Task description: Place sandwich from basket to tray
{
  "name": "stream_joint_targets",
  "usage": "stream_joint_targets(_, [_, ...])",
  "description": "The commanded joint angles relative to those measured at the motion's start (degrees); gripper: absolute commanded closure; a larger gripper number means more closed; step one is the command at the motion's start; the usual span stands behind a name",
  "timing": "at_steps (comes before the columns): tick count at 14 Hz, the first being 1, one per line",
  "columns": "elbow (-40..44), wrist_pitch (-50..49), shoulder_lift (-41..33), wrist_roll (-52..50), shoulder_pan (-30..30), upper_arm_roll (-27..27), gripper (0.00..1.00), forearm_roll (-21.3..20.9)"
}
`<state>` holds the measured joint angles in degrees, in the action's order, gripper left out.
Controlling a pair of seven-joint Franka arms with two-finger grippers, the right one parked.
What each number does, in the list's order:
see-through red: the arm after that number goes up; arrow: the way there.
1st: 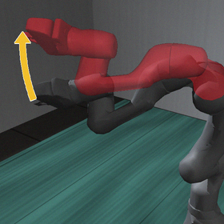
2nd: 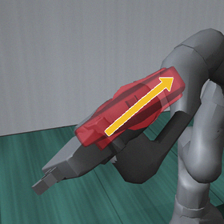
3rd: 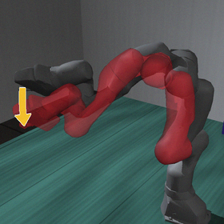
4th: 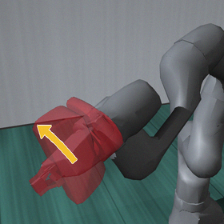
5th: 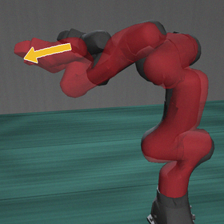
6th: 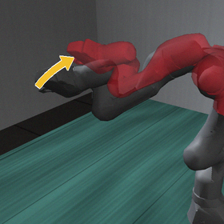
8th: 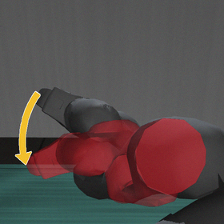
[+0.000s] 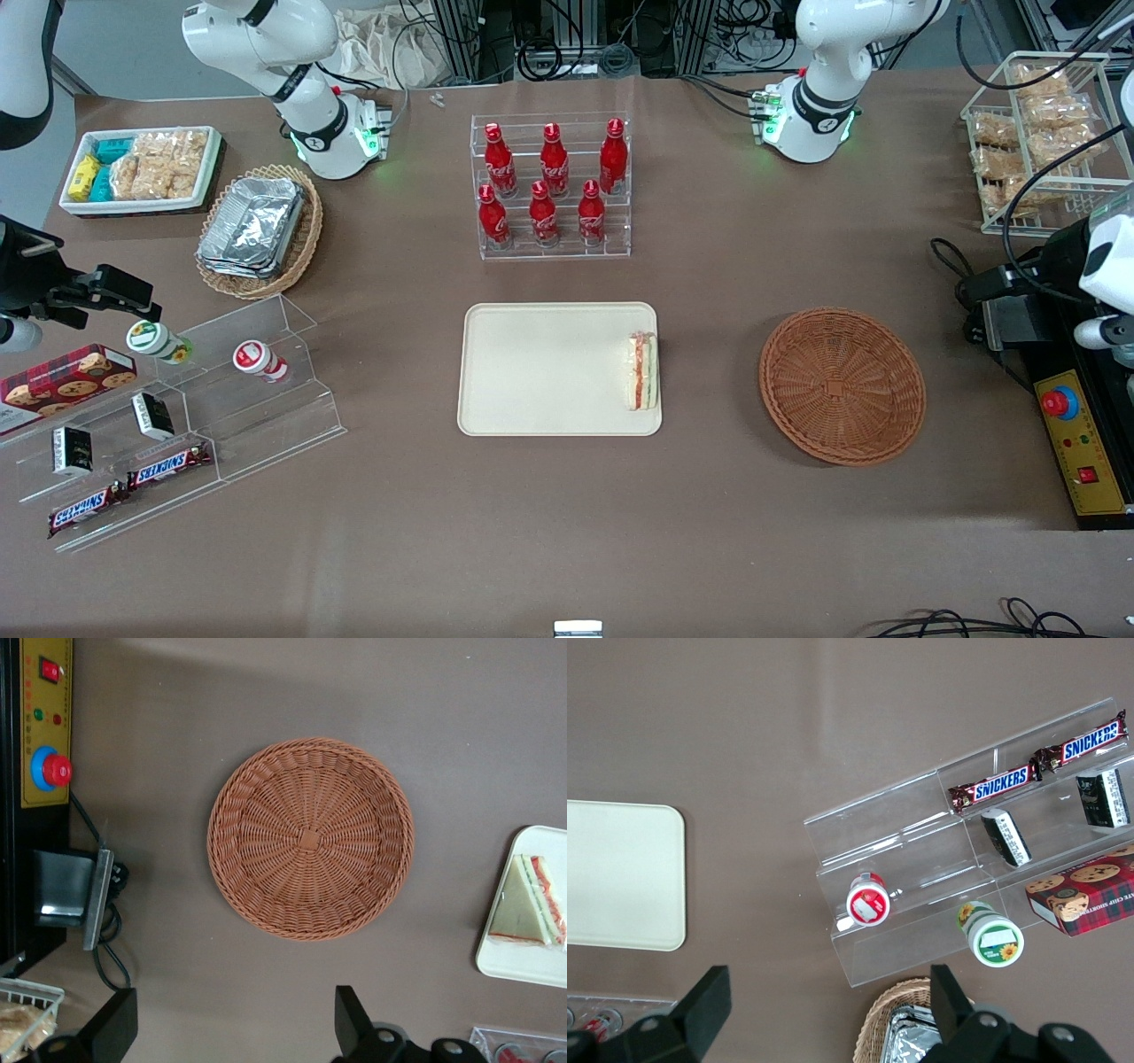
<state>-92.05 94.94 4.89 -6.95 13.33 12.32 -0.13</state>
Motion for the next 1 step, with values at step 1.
stream_joint_targets(1, [4.14,-0.72,2.4,3.52,-1.29,-0.2,0.0,-1.0])
